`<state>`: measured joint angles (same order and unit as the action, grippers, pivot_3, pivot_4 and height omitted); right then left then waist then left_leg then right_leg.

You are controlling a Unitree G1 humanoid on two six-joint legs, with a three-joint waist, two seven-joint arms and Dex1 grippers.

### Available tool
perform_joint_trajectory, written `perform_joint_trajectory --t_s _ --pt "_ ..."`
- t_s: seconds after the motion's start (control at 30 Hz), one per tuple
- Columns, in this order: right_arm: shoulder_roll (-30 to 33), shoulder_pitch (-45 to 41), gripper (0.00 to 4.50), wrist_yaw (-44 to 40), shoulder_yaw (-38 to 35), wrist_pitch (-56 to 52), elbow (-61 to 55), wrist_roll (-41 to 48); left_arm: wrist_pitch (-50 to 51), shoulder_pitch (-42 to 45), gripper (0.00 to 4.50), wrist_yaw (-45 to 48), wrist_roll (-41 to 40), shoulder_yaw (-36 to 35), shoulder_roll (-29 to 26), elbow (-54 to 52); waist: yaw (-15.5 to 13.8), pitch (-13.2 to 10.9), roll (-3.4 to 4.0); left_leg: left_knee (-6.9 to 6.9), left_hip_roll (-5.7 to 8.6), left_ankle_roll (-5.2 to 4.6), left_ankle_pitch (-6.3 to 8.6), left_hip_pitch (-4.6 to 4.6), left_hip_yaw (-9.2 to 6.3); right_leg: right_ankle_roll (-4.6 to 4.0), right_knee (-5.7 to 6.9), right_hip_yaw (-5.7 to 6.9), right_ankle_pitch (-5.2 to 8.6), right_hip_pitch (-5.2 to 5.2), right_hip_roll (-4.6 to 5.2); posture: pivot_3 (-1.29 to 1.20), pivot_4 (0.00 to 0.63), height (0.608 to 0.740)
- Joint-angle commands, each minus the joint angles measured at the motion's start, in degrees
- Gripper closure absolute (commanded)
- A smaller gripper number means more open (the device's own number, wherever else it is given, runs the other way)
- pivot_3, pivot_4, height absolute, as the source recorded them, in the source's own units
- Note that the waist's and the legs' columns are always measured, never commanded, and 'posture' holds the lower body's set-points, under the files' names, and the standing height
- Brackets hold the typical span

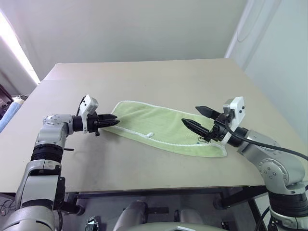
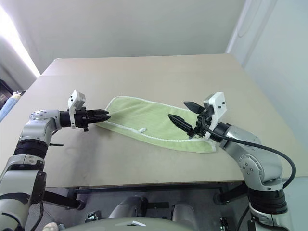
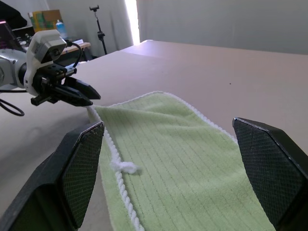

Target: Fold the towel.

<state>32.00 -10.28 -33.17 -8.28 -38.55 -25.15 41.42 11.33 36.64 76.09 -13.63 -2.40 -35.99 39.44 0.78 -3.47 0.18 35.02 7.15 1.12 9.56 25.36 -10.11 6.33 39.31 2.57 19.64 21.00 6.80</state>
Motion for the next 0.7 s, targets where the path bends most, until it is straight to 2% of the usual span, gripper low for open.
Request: perform_joint_trajectory --t_s 0.03,0.3,0.7 --pt "0.02 -1.46 0.04 -0.47 -1.04 0.12 -0.53 1.02 0.88 -0.04 3.09 -0.3 -1.72 -1.68 -1.15 -2.99 0.01 0.0 0.0 0.0 0.0 0.0 0.0 0.0 0.01 0.0 0.0 -0.02 0.0 0.0 0.0 0.0 0.0 0.694" --pt "1.52 -1.02 0.04 -1.91 -2.03 -0.34 0.0 1.52 2.19 -1.05 3.09 -0.34 -2.43 -1.46 -1.19 -5.19 0.06 0.0 0.0 0.0 0.0 0.0 0.0 -0.01 0.13 0.01 0.0 -0.15 -0.01 0.06 0.0 0.0 0.0 0.694" --pt "4.49 3.36 0.04 -1.05 -6.5 -1.05 -1.62 1.06 2.87 0.04 3.09 0.37 -2.34 0.43 1.72 -5.97 -0.04 0.01 -0.02 0.03 -0.01 -0.01 0.0 -0.01 0.25 0.03 0.03 -0.24 -0.02 0.09 0.01 0.0 0.0 0.694"
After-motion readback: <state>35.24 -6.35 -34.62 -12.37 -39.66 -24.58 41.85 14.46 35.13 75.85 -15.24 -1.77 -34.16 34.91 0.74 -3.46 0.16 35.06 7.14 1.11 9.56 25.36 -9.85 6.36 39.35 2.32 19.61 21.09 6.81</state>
